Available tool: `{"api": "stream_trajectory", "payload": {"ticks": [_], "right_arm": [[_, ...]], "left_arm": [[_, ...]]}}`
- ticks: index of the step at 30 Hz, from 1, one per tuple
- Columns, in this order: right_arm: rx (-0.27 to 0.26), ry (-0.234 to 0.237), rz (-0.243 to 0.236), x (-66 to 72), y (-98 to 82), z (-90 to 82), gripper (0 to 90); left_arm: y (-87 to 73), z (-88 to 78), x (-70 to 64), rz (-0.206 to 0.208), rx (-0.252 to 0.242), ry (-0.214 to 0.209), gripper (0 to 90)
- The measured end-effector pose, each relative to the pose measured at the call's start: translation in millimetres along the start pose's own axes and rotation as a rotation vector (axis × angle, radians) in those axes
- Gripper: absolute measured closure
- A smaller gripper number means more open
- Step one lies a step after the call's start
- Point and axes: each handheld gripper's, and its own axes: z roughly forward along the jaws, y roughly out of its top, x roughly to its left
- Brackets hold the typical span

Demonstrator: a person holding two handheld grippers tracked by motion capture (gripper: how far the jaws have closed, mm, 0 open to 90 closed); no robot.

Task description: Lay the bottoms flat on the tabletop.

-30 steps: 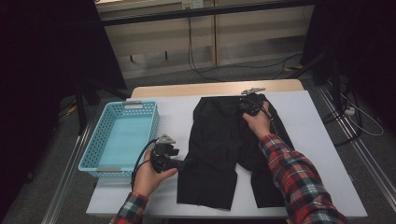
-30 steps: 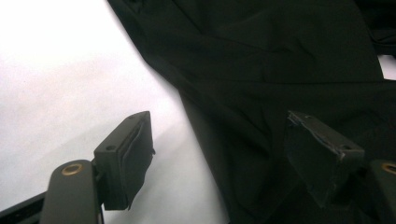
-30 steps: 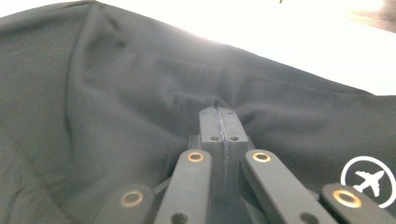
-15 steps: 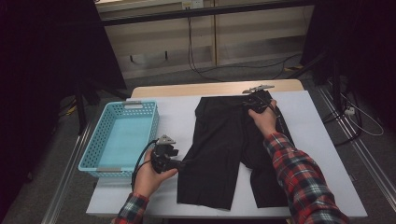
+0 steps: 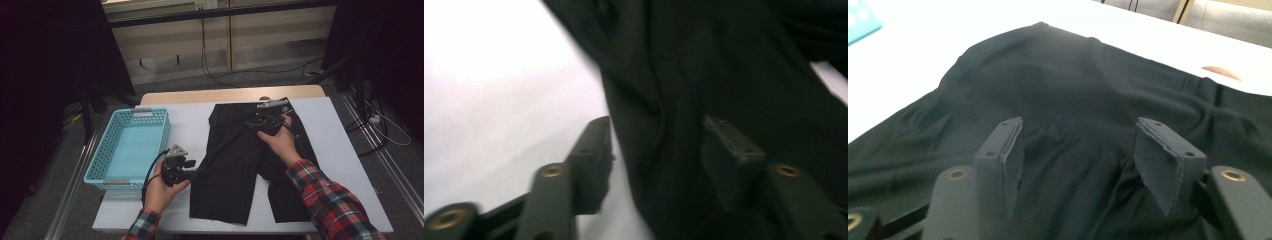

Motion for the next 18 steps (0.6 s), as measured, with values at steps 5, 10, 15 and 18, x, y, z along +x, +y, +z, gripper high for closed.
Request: {"api": "stream_trajectory", "payload": {"ticks": [5, 10, 15, 18], "right_arm": [[0.01, 0.01, 0.009, 2.6, -8.8, -5.6, 34.3], [0.004, 0.004, -0.003, 3.3, -13.4, -14.7, 31.4], [-0.01, 0.009, 0.005, 3.1, -17.6, -24.8, 30.7], [-0.012, 0.014, 0.009, 3.6, -18.5, -27.0, 30.7]], "left_arm": [[10.9, 11.2, 1.8, -0.002, -0.002, 0.028, 56.9], [16.4, 23.5, -2.0, 0.012, 0.006, 0.024, 64.6], [11.9, 34.9, 4.8, -0.019, 0.064, 0.025, 71.3], [11.9, 37.5, 5.6, -0.016, 0.065, 0.029, 74.9]]}}
